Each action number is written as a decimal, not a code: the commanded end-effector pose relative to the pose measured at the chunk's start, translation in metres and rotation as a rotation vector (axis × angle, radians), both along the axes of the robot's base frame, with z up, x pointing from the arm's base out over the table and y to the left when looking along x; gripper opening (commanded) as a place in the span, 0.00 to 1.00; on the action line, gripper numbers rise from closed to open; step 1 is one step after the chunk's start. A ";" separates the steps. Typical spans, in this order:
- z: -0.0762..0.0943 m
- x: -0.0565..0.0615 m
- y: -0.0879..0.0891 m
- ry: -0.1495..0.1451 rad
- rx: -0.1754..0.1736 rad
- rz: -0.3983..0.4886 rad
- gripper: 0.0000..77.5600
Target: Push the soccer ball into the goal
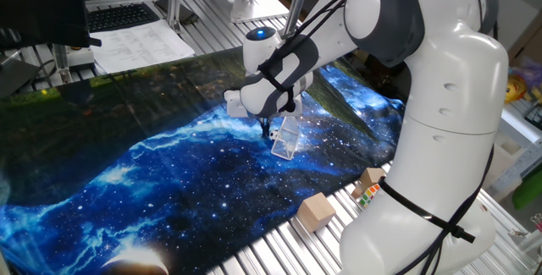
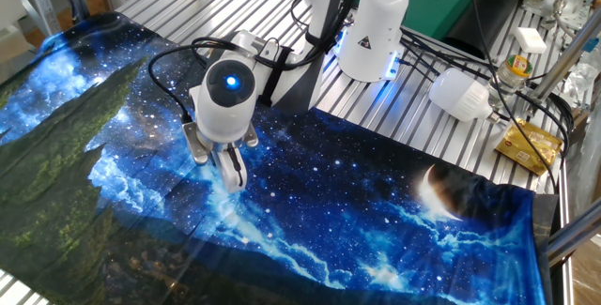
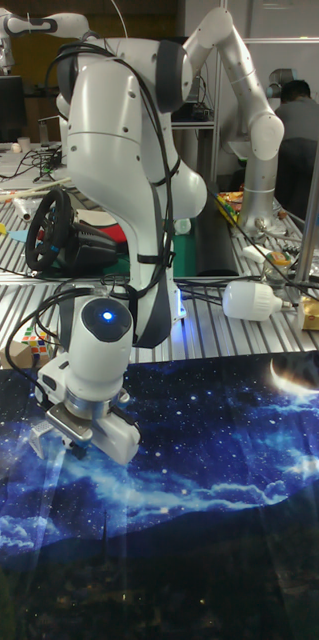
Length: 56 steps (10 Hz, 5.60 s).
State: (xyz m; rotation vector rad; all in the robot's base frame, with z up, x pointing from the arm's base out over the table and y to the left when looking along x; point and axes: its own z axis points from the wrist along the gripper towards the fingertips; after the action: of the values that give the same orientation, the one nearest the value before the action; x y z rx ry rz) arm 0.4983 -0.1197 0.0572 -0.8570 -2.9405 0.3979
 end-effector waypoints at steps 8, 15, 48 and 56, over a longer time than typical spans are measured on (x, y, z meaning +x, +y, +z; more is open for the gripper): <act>0.003 0.001 0.000 0.013 0.026 -0.022 0.00; 0.003 0.001 -0.001 0.029 0.017 -0.049 0.00; 0.034 -0.006 0.048 -0.099 0.311 0.220 0.00; 0.036 -0.004 0.049 -0.076 0.258 0.383 0.00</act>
State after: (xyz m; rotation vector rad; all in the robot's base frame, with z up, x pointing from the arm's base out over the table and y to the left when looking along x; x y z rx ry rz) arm 0.4923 -0.0697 0.0908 -0.5312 -3.0774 -0.0510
